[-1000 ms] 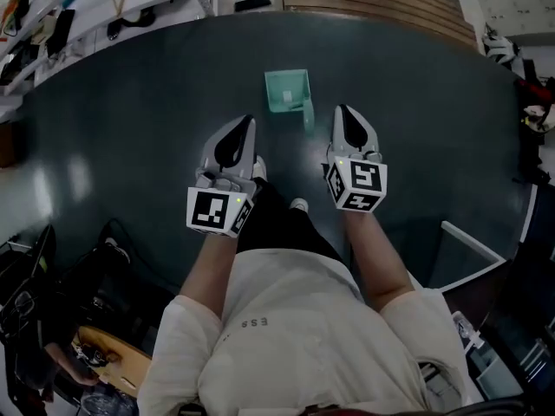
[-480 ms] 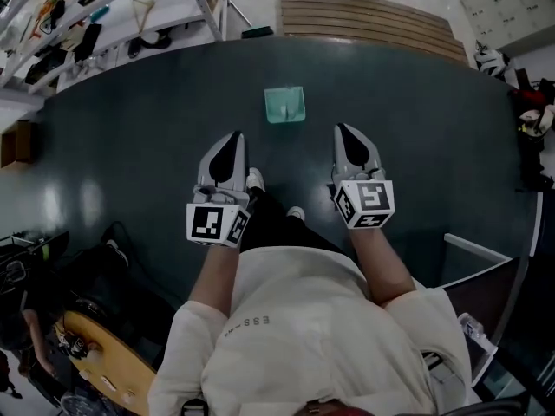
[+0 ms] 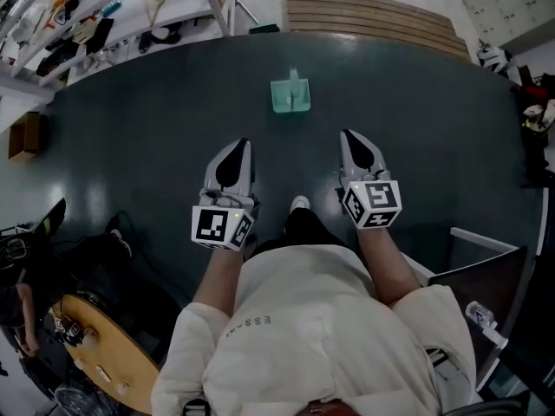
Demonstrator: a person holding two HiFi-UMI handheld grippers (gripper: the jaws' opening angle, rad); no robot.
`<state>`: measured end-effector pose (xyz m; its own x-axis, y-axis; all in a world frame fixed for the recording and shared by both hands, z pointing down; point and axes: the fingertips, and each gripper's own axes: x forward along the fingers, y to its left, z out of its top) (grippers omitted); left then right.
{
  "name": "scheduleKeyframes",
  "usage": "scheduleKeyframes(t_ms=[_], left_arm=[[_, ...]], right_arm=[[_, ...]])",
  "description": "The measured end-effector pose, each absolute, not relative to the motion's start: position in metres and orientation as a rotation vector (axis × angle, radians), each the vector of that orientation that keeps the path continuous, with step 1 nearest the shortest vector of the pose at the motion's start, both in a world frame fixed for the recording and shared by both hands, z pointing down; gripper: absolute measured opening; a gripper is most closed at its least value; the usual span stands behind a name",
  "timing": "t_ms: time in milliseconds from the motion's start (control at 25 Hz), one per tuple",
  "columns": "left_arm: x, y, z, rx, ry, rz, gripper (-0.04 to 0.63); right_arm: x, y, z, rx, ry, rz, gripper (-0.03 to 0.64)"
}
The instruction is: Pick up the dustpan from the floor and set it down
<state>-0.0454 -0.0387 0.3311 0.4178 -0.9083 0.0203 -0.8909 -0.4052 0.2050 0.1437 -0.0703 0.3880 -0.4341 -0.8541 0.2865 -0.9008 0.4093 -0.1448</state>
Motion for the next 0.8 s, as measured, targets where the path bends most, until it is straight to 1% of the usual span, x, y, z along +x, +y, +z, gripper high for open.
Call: scheduleKeyframes(t_ms=[520, 800], left_arm=[[-0.055, 0.147, 0.308, 2.569, -1.526, -0.158, 0.005], [-0.068, 0.21, 0.309, 2.542, -1.538, -0.18, 0.005]], right_arm=[[0.123, 0.109, 0.357, 1.604, -2.492, 0.344, -0.008], [0.108, 0.175, 0.353, 1.601, -2.492, 0.339, -0.008]])
